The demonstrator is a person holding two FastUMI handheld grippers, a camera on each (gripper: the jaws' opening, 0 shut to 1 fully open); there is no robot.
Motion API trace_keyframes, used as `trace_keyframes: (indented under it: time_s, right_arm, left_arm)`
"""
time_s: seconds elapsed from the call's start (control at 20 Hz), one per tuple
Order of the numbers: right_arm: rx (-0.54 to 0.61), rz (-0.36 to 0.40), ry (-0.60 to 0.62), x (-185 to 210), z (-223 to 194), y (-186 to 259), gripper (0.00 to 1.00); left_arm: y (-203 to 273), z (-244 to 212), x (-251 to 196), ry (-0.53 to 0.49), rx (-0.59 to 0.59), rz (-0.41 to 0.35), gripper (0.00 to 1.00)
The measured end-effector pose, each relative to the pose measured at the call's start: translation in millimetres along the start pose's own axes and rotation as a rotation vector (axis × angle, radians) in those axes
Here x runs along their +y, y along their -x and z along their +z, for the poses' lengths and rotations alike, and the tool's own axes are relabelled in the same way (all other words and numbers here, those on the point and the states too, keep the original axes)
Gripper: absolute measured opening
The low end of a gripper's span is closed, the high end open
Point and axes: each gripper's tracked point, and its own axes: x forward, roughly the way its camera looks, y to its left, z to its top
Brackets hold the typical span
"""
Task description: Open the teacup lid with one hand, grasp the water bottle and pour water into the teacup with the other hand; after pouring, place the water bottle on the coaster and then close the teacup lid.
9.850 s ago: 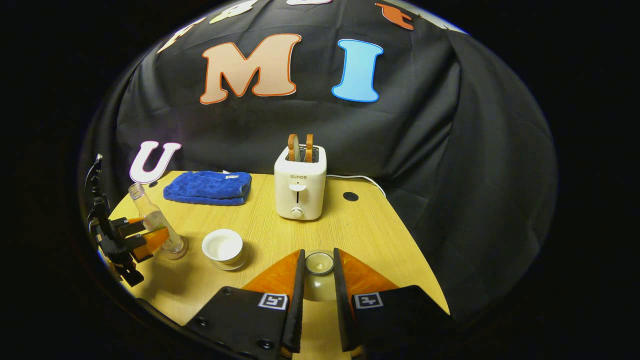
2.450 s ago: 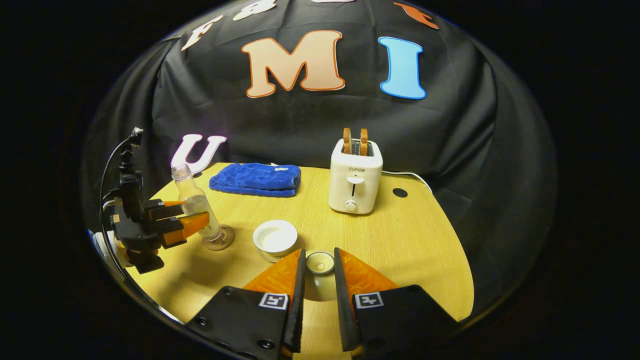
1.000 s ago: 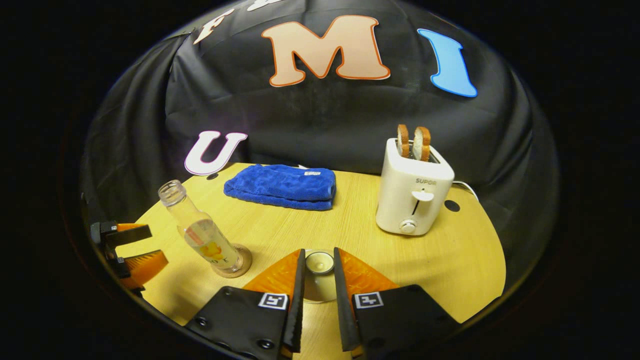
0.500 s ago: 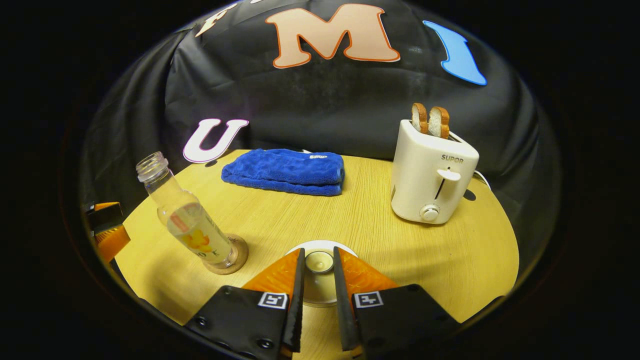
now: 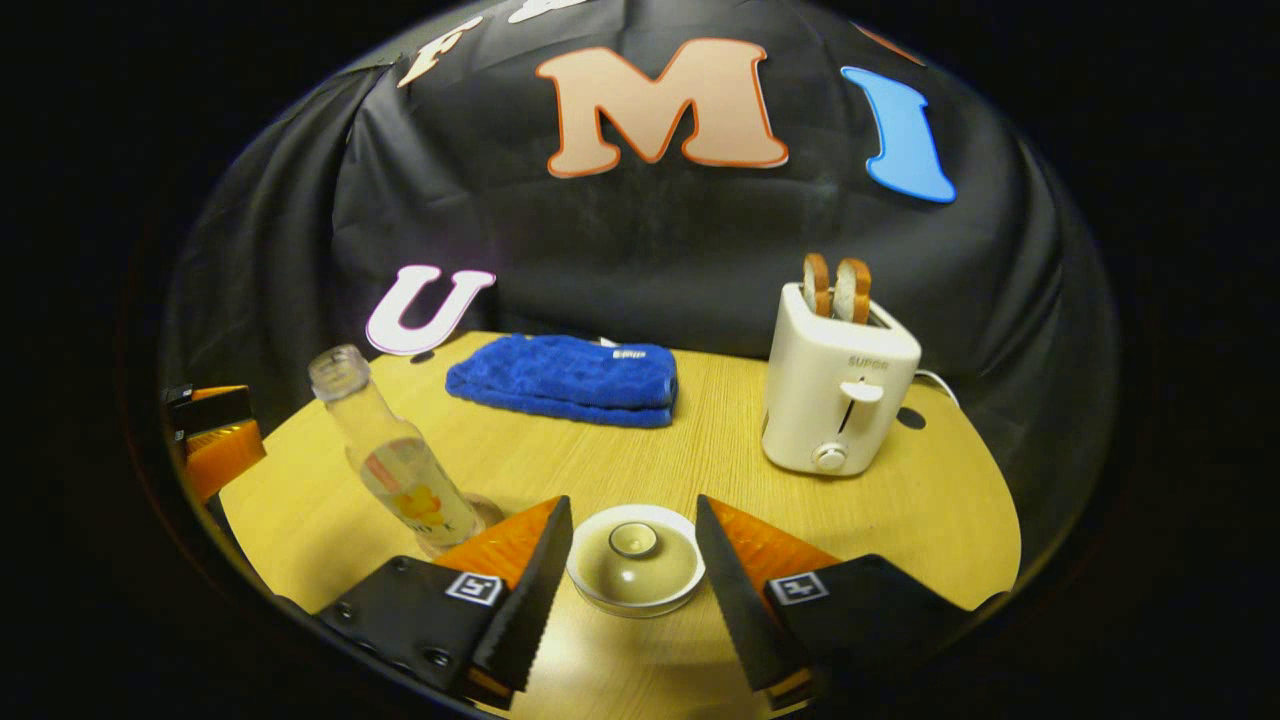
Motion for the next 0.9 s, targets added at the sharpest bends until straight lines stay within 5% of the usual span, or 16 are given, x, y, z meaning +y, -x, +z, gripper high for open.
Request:
trace_keyframes:
  time_s: [0.1,0.45,0.9]
  right_arm:
    - [-0.057,-0.014,0.011,0,20,19,0.98]
    - [-0.285,-0.078,0.019,-4,102,109,0.96]
    - [-0.401,-0.163,0.024,-15,116,161,0.96]
  left_arm:
    - [-1,21,-4,0.005,-0.042,-0.002,0.96]
    - [10,96,-9,-0.032,-0.191,0.018,0.96]
    - [32,121,-8,0.023,-0.269,0.040,0.96]
